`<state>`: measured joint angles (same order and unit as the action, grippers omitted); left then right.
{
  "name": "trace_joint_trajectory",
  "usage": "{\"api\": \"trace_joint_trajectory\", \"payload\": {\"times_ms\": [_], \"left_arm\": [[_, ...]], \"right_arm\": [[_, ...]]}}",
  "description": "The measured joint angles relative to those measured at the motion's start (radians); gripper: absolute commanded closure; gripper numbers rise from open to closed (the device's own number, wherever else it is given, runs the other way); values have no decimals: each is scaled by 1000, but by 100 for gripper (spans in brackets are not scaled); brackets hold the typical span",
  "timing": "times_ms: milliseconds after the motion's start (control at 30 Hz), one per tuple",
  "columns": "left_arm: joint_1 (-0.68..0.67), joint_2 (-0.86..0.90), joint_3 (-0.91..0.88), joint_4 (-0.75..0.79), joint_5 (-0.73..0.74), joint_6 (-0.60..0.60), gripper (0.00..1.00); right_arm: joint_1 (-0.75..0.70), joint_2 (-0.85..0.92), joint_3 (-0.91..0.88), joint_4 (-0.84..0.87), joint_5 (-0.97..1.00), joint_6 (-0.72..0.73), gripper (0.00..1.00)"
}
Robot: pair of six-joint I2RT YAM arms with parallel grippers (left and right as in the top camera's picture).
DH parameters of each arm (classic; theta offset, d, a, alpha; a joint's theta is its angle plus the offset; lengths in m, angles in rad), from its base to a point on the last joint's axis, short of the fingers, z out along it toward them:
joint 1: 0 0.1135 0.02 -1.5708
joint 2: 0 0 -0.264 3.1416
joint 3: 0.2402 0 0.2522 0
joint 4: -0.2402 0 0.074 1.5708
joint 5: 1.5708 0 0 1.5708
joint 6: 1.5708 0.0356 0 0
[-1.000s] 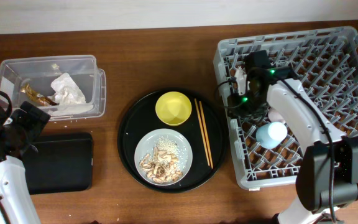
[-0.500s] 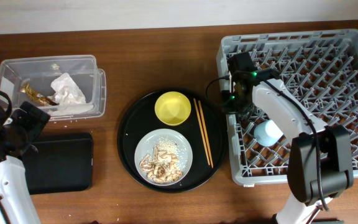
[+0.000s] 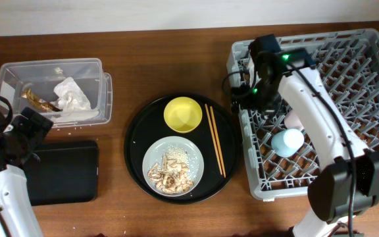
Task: Sort waste into correct bins and load items into the dishwasher rack
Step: 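Release the blue cup and move the right gripper to the yellow bowl, then grasp the yellow bowl with the right gripper and lift it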
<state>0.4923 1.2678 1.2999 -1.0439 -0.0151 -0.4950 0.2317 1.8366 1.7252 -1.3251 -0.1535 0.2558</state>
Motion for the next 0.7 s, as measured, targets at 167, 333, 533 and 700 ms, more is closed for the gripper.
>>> {"api": "trace_joint_trajectory", "payload": {"times_ms": [167, 333, 533, 700], "left_arm": [[0, 0, 0, 0, 0, 0, 1], [0, 0, 0, 0, -1, 0, 1], [0, 0, 0, 0, -1, 0, 1], [0, 0, 0, 0, 0, 0, 1]], "right_arm": [[3, -5, 29, 113, -386, -132, 1], [174, -3, 30, 257, -332, -86, 17], [400, 85, 31, 390, -60, 47, 39], [428, 268, 31, 526, 9, 85, 39]]}}
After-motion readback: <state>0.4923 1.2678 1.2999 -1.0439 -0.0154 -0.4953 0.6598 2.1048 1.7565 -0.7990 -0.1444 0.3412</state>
